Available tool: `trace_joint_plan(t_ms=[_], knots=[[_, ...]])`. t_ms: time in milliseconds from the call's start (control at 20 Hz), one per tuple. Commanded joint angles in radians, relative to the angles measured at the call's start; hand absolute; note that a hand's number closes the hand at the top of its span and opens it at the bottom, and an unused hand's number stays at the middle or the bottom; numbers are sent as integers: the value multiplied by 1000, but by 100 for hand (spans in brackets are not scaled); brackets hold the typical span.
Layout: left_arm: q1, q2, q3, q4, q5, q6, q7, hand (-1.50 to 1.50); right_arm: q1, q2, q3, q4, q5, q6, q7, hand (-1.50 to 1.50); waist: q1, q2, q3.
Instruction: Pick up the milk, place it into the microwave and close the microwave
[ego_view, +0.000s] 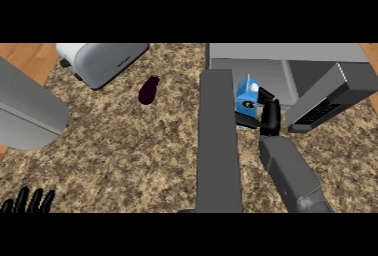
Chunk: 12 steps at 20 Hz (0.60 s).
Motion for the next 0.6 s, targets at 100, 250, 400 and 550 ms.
trace_joint_plan(t_ms=[100,250,400,550], knots=[[-12,29,31,24,9,-35,-20,-150,-109,-12,-46,230,34,-93,-74,150,27,11,1],[-27,5,6,56,-23,-26,-33,-150,-158,-85,-58,281,39,-67,-48,150,39,19,2],[-29,39,25,31,20,-44,8,-150,-199,-112,-45,320,65,-73,-45,150,48,24,3],[-43,23,1,22,21,-41,14,-150,-210,-144,-42,345,80,-90,-59,150,61,32,4]])
